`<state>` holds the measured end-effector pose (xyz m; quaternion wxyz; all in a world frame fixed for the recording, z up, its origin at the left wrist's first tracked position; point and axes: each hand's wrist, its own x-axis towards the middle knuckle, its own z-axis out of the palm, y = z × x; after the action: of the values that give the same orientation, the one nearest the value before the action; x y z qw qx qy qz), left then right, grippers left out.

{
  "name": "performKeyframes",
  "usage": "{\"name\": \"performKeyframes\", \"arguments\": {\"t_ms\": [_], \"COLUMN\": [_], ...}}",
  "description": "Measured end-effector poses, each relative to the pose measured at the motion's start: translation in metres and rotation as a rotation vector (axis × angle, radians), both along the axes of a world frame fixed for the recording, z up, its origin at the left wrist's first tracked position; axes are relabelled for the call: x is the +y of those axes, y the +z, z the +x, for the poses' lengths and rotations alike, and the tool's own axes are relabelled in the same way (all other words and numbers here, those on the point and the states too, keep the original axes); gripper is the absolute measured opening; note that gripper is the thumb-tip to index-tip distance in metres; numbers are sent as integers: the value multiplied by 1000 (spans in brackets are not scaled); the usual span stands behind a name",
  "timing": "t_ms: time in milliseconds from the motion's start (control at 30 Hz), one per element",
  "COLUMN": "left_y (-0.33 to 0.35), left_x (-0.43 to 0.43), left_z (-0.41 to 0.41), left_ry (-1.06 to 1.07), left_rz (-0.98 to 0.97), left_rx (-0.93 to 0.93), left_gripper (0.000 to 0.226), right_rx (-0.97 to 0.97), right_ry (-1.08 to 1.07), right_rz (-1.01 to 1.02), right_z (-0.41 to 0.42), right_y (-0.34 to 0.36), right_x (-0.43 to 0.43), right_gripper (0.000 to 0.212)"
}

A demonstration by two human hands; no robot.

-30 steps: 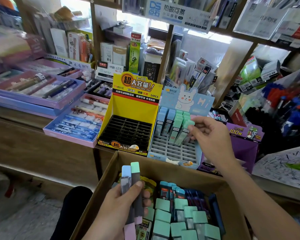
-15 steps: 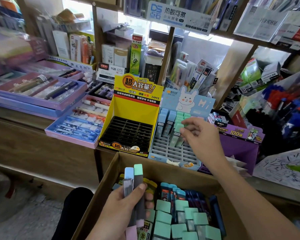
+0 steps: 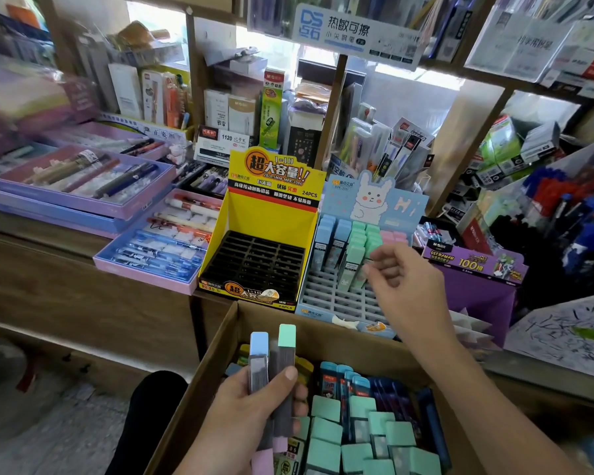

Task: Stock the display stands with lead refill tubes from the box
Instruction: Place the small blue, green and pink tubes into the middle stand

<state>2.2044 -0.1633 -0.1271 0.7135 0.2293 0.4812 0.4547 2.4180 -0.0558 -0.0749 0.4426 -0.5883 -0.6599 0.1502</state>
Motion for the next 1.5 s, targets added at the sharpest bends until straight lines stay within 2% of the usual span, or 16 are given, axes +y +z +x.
{"name": "performKeyframes", "arguments": {"t_ms": [200,333,533,733,1033,1167,1233,1367,1500], "left_y": [0,0,1,-2,-4,-5,-4,-4,-6], "left_x": [-1,-2,-5,-5,-4,-4,-4,-3,-3], "left_z": [6,10,12,10,8,7,6,6,5], "left_ry": [-43,-103,-142,-181,-150,-135,-138,-116,-91], "left_rz": [11,22,19,-46,64,66,53,41,34], "left_rx": [48,79,47,-8,124,195,202,220,206], "left_gripper": [24,30,37,40,50,54,50,29,31], "right_rx": [208,418,664,864,869,789,749,730,676], "right_ry": [185,275,317,304,358,332,322,295,249], "right_rz": [-413,-630,-703,-693,-743,-709,-691,-640,-586], "right_z": [-15,-25,-25,-17,-15,-17,-16,-9,1], "right_y": [-23,-46,-54,-53,-51,-49,-48,-41,-26], "right_x": [-48,-62,-63,-61,-64,-64,-63,-61,-55], "right_gripper": [4,9,5,12,27,28,21,18,15]}}
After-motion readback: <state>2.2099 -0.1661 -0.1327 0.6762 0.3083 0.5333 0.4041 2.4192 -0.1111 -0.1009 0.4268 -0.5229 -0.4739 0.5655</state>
